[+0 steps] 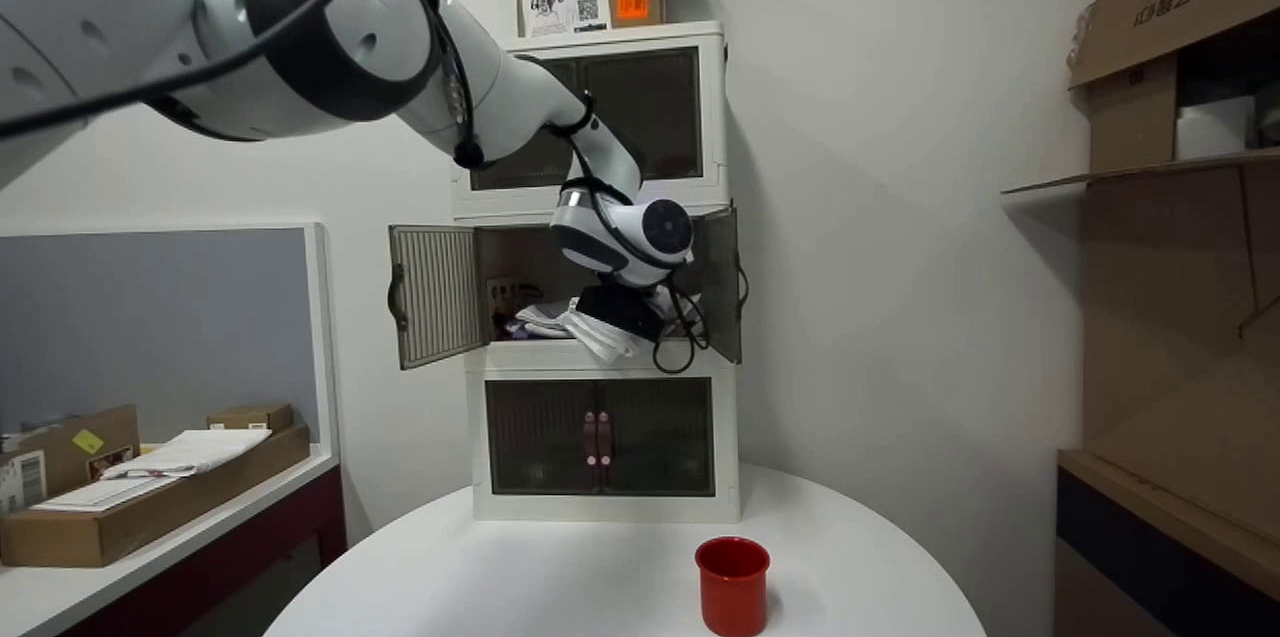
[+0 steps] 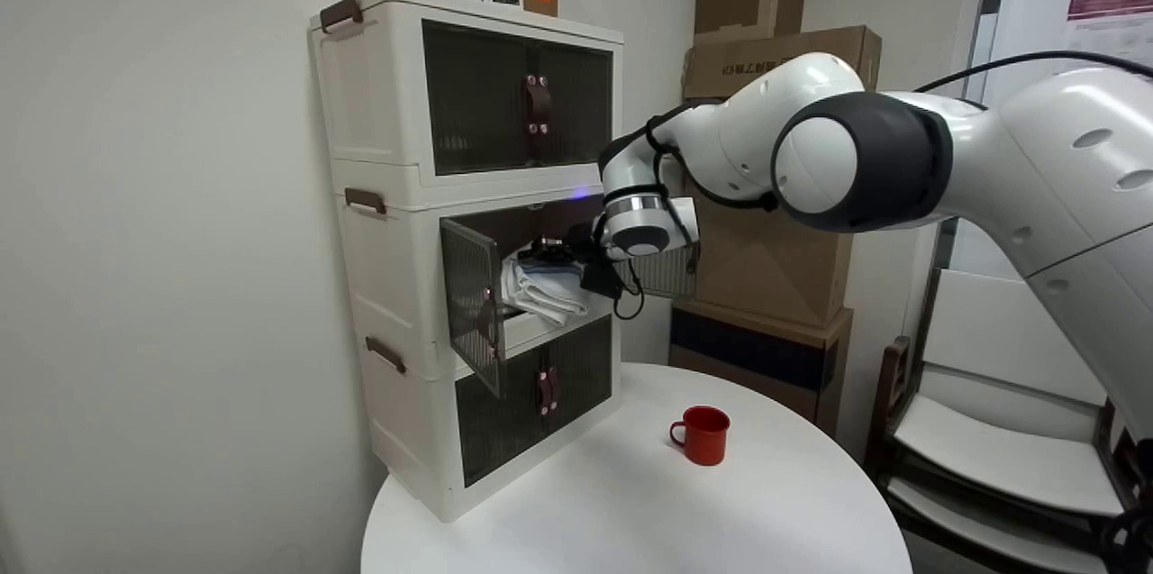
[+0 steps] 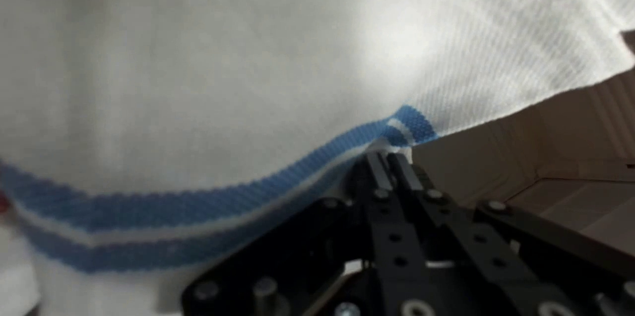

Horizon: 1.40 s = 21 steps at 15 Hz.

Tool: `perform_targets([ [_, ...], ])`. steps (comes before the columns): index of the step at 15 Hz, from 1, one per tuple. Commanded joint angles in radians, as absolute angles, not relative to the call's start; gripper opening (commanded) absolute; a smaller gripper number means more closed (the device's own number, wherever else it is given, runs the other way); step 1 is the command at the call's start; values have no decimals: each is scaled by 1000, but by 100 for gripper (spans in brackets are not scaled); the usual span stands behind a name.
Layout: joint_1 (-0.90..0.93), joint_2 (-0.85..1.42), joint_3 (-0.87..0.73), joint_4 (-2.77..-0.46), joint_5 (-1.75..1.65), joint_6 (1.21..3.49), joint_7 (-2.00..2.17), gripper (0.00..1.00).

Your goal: Pick up the towel from the table and place it in the cabinet

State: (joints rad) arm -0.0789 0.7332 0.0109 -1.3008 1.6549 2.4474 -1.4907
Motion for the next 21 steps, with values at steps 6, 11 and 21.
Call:
perform_targets([
  [6,-56,888,29,-1034,1661,2516,-1504,1],
  [11,-53,951,42,-938,1645,2547,-1495,1],
  [21,-53,1010,63,-852,1585,2571,-1435,39],
])
